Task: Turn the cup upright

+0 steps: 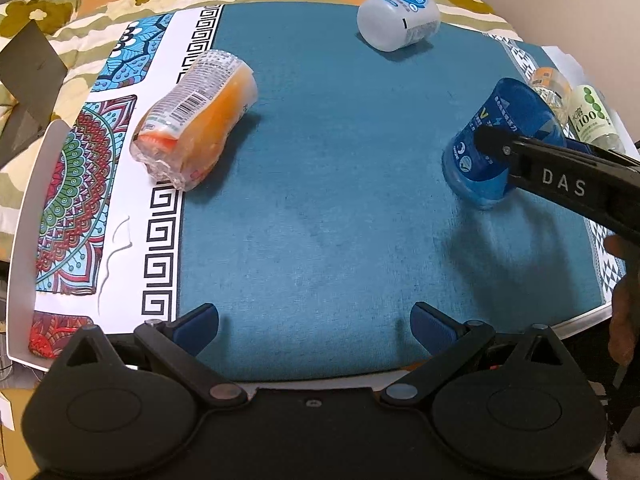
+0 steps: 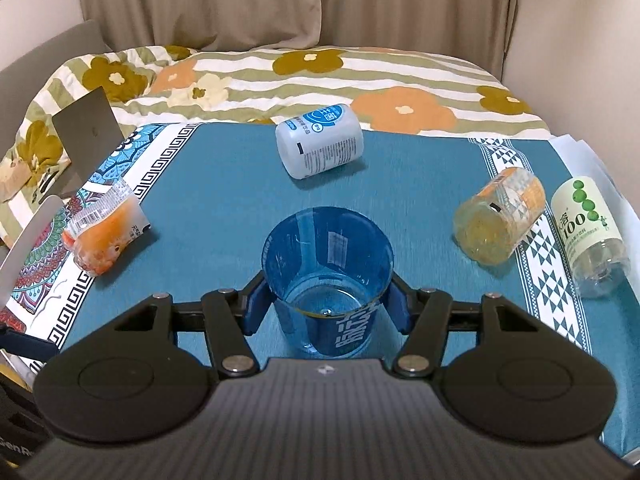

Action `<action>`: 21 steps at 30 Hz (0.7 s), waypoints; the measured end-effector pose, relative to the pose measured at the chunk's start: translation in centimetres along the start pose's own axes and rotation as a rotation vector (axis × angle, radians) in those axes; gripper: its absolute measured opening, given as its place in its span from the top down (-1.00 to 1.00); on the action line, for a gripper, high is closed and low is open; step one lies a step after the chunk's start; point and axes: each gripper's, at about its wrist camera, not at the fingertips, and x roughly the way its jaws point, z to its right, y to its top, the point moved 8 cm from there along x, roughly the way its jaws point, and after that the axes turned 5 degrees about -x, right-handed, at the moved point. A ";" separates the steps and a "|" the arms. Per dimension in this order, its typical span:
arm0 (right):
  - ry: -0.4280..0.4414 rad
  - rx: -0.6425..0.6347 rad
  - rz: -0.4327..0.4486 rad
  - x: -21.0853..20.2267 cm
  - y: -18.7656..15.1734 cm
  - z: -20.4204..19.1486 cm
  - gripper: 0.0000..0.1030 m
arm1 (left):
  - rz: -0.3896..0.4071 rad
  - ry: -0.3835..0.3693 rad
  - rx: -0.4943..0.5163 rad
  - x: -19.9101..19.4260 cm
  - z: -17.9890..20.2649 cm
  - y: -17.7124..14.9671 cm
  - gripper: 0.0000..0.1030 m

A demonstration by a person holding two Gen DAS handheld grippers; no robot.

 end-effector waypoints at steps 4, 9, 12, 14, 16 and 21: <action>0.009 0.040 -0.004 0.3 0.0 0.1 -1.00 | 0.003 0.008 0.003 -0.2 0.1 -0.1 -1.00; -0.001 0.038 -0.032 0.4 -0.2 0.2 -1.00 | 0.013 0.024 -0.007 -0.8 -0.1 -0.2 -1.00; 0.013 0.049 -0.066 -0.2 -0.4 0.4 -1.00 | 0.030 0.038 -0.009 -1.9 0.0 -0.2 -1.00; 0.018 0.043 -0.076 -1.1 -0.3 0.6 -1.00 | 0.050 0.039 -0.015 -2.9 0.1 0.1 -1.00; 0.027 0.040 -0.081 -2.5 0.1 0.9 -1.00 | 0.081 0.035 -0.016 -4.3 0.5 0.5 -1.00; 0.020 0.045 -0.101 -6.9 1.2 2.7 -1.00 | 0.166 0.044 0.001 -8.0 1.6 1.7 -1.00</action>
